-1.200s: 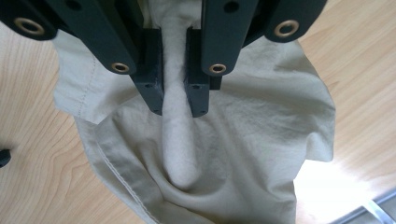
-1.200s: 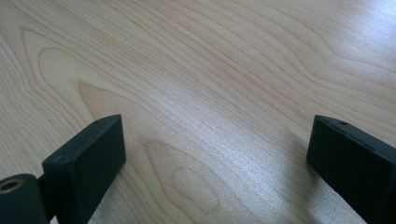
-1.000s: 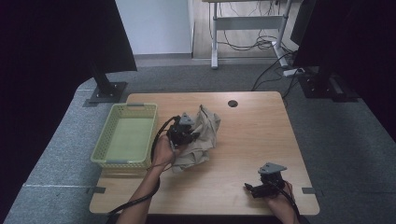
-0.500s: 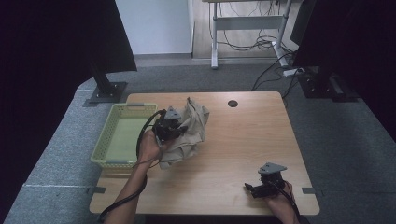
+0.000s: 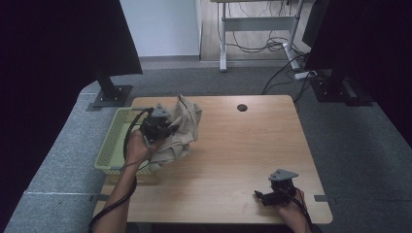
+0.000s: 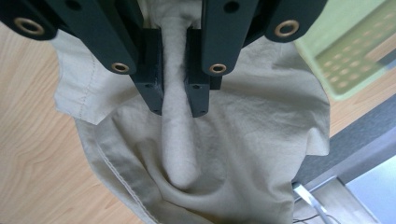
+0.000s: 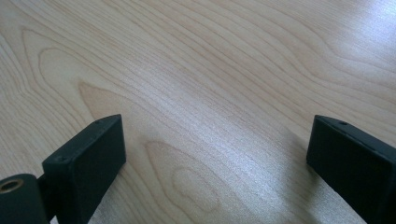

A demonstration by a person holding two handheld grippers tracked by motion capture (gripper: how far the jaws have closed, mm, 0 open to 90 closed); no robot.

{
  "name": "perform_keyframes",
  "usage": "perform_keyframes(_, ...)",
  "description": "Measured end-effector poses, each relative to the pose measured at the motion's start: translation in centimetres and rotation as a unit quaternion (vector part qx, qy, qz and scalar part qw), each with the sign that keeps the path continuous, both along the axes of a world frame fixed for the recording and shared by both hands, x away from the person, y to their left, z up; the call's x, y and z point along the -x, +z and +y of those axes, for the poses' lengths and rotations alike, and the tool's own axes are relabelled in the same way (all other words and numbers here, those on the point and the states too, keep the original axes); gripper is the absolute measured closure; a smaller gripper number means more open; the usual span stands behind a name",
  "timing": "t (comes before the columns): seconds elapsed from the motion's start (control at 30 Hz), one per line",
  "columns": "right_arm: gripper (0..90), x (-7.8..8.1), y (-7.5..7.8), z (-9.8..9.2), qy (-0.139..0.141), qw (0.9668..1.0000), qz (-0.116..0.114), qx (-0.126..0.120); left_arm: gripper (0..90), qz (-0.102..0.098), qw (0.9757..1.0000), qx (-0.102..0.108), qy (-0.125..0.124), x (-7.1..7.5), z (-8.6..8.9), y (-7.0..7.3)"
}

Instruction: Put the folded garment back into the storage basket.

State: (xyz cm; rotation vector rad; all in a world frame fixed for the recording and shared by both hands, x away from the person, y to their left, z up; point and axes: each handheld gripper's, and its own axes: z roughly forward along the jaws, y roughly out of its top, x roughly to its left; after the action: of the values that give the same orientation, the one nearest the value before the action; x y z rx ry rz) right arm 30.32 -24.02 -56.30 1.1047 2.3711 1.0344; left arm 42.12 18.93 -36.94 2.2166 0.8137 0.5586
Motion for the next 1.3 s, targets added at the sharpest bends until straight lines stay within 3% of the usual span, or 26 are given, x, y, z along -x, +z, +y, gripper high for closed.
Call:
perform_keyframes(0.13,4.3,0.0,0.0,0.0,0.0,1.0,0.0,0.0,80.6,0.002,0.9999,-0.001,0.015,-0.4,2.4,0.3)
perform_keyframes(0.37,4.3,0.0,0.0,0.0,-0.001,1.0,0.001,0.0,80.6,0.005,0.9995,-0.019,0.025,-1.0,4.8,0.1)
perform_keyframes(0.7,4.3,0.0,0.0,0.0,0.0,1.0,0.001,0.0,80.5,0.018,0.9984,-0.029,0.046,-1.9,7.6,-0.7)
perform_keyframes(0.97,4.3,0.0,0.0,0.0,-0.001,1.0,0.001,0.0,80.3,0.032,0.9962,-0.047,0.066,-2.7,9.8,-2.0)
perform_keyframes(1.3,4.3,0.0,0.0,0.0,-0.002,1.0,0.001,0.0,80.0,0.057,0.9914,-0.059,0.102,-4.0,12.5,-4.3)
